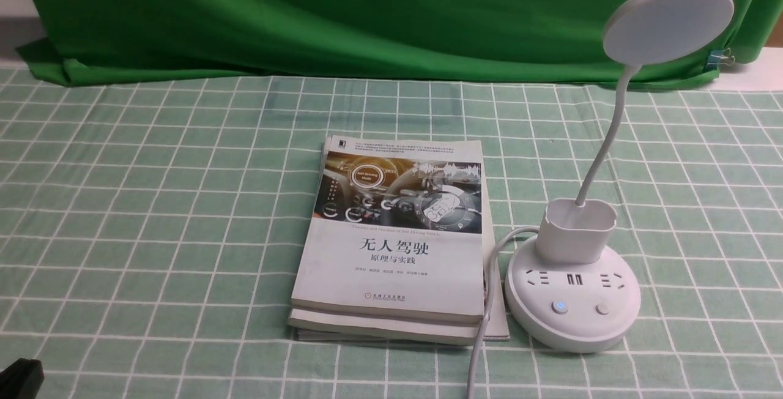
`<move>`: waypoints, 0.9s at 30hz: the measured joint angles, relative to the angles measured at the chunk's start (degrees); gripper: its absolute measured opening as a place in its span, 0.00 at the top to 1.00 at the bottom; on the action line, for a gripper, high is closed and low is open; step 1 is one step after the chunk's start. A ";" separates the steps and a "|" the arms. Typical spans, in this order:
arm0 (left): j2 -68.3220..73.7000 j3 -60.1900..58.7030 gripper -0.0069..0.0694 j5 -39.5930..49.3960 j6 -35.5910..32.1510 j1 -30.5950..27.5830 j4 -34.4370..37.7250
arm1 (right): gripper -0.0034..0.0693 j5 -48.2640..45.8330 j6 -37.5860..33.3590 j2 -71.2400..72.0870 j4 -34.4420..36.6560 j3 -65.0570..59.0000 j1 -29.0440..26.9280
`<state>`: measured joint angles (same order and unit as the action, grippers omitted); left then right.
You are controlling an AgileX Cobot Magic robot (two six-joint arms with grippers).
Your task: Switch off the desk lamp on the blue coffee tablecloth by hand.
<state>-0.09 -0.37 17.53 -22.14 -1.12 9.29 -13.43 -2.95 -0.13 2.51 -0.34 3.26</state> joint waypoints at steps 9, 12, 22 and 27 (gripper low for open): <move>0.00 0.00 0.91 0.00 0.00 0.00 0.00 | 0.88 -0.12 0.12 0.00 0.00 0.00 0.00; 0.00 0.00 0.91 0.00 0.00 0.00 0.00 | 0.86 -0.12 0.12 0.00 0.00 0.00 0.00; 0.00 0.00 0.91 0.00 0.00 0.00 0.00 | 0.82 -0.12 0.12 0.00 0.00 0.00 0.00; 0.00 0.00 0.91 0.00 0.00 0.00 0.00 | 0.81 -0.25 0.12 0.00 0.00 0.00 0.00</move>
<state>-0.09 -0.37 17.53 -22.14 -1.12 9.29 -13.68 -2.83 -0.13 2.51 -0.34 3.26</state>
